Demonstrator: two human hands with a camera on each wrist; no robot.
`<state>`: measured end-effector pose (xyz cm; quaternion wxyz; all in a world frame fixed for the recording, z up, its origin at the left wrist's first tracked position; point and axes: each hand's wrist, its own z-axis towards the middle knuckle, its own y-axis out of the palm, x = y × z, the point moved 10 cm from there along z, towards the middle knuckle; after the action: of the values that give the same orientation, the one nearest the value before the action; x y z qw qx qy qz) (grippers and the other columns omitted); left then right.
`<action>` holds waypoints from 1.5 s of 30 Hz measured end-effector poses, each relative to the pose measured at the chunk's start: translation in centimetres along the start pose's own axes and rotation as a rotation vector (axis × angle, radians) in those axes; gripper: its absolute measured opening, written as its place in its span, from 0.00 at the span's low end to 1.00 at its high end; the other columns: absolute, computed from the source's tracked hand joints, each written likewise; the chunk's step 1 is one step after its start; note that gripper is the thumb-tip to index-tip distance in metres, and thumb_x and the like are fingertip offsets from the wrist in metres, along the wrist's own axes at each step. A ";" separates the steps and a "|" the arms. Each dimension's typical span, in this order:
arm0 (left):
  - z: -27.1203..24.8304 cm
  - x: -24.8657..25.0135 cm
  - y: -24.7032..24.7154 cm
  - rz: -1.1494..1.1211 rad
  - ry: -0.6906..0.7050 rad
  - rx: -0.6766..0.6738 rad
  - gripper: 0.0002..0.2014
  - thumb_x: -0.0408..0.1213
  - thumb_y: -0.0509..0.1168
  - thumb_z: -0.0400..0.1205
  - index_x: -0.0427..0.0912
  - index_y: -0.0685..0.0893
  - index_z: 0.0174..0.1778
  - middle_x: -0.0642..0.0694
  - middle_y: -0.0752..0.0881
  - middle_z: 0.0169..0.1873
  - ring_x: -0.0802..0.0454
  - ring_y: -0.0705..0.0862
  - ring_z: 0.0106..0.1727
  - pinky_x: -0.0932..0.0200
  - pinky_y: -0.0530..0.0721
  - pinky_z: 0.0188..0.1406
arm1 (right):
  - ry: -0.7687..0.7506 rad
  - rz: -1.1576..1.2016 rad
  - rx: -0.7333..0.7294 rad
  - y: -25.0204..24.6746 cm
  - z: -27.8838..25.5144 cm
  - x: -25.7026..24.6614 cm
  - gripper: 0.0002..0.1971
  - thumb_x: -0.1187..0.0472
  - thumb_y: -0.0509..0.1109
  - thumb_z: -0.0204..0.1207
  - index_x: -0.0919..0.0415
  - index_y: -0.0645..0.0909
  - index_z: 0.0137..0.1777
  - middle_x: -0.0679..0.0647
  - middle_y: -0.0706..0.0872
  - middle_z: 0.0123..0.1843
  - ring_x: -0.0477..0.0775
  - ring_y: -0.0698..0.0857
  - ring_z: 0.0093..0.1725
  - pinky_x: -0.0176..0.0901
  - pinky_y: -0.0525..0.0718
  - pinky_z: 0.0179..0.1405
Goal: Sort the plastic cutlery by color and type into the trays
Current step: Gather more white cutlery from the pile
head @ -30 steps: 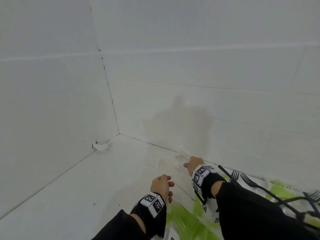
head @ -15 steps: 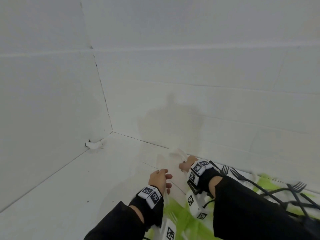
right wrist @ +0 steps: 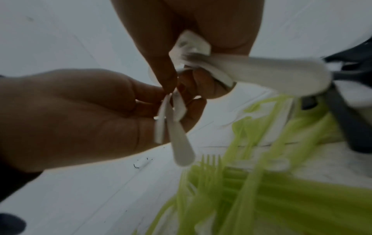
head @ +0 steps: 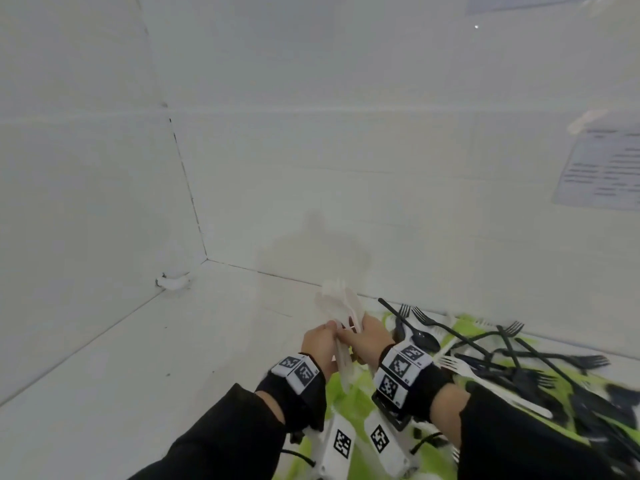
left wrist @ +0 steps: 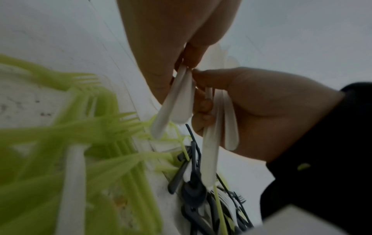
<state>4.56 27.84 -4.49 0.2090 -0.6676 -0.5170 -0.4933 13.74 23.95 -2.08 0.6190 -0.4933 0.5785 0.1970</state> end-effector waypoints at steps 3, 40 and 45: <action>-1.7 -0.5 1.1 0.020 -0.018 -0.021 0.12 0.30 0.55 0.85 0.33 0.80 0.39 0.35 0.82 0.36 0.41 0.80 0.34 0.47 0.83 0.33 | 0.026 0.061 -0.004 -1.1 -2.2 0.4 0.12 0.63 0.70 0.76 0.58 0.74 0.31 0.53 0.77 0.25 0.45 0.75 0.17 0.37 0.70 0.19; -14.9 -11.6 14.7 -0.067 -0.067 -0.181 0.14 0.35 0.50 0.88 0.38 0.78 0.42 0.46 0.89 0.24 0.49 0.84 0.29 0.54 0.81 0.36 | 0.020 -0.021 0.236 -16.7 -19.7 9.0 0.11 0.66 0.61 0.78 0.55 0.82 0.40 0.54 0.87 0.41 0.58 0.86 0.47 0.50 0.84 0.54; -15.8 -12.3 15.9 -0.008 -0.079 -0.204 0.17 0.35 0.52 0.88 0.35 0.81 0.38 0.46 0.87 0.20 0.46 0.82 0.33 0.55 0.80 0.31 | 0.037 -0.031 0.152 -17.4 -21.1 9.8 0.15 0.69 0.59 0.78 0.51 0.75 0.34 0.50 0.81 0.35 0.56 0.82 0.45 0.46 0.80 0.52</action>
<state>12.09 3.44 -4.82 0.1175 -0.7021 -0.4747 -0.5176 19.38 -4.49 -1.09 0.6466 -0.4575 0.5956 0.1338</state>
